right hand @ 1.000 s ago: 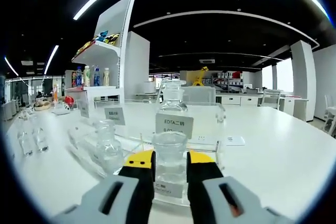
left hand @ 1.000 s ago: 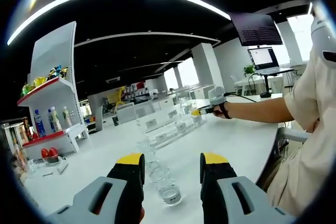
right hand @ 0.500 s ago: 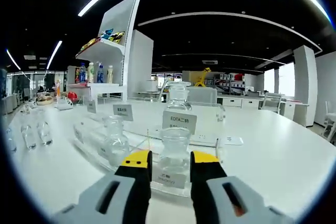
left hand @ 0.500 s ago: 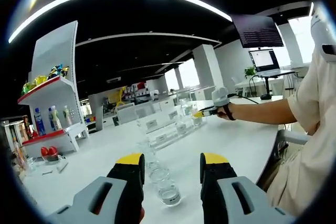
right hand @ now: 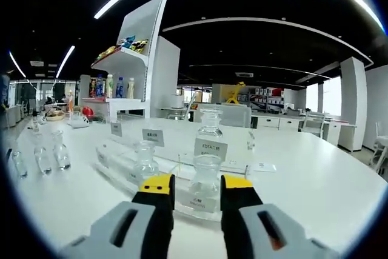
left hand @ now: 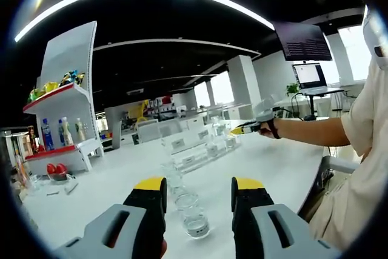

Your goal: Identify the label on the chemical reagent bottle, grasp the chemical reagent bottle, and place it in the designated position on the reagent rack

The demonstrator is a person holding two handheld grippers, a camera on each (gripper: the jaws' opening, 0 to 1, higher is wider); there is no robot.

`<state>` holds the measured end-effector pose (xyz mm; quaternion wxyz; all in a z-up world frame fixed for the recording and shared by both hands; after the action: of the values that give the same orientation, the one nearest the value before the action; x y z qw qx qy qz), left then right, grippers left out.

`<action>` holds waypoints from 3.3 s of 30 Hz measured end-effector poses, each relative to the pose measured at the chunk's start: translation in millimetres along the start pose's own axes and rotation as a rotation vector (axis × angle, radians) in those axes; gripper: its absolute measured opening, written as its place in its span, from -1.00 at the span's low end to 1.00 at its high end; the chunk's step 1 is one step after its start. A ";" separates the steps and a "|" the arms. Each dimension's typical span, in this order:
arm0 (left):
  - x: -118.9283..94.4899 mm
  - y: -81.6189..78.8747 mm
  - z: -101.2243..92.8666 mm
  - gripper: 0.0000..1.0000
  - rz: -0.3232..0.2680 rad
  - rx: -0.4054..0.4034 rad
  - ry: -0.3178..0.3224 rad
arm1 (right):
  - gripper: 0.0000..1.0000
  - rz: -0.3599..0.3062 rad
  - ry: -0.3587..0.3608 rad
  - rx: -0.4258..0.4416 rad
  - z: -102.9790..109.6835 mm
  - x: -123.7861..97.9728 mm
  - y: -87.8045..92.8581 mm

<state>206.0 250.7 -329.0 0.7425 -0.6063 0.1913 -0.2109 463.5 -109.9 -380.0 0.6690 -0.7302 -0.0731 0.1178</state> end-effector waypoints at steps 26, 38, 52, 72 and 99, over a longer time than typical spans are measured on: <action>-20.3 -7.2 18.9 -0.12 -0.124 -0.013 -0.150 | -0.28 -0.107 0.018 -0.043 -27.3 -129.5 -51.8; -29.8 -15.2 2.1 -0.11 -0.156 -0.010 -0.151 | -0.27 -0.194 0.071 0.020 -44.8 -191.5 -58.9; -32.5 -19.2 -8.9 -0.11 -0.186 -0.012 -0.151 | -0.25 -0.190 0.112 -0.032 -60.5 -246.4 -64.5; -38.5 -21.5 -10.2 -0.11 -0.193 -0.011 -0.166 | -0.22 -0.213 0.139 -0.002 -54.3 -312.5 -55.9; -37.7 -17.0 -6.7 -0.10 -0.158 -0.010 -0.159 | -0.20 -0.171 0.061 0.012 -40.3 -324.4 -25.9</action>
<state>169.4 262.7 -312.5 0.7334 -0.6379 0.0842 -0.2192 163.7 -231.8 -327.0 0.6830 -0.7204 -0.1140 0.0385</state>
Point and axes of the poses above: the point that each gripper's makers call its tool centre point, and the gripper's own axes: x roughly forward along the fingers, z roughly to its left, y roughly out of its underside, the point moved 1 cm from there along -x, roughly backward along the fingers, and after that the axes turned 1 degree about -z, right-handed, at the moved point
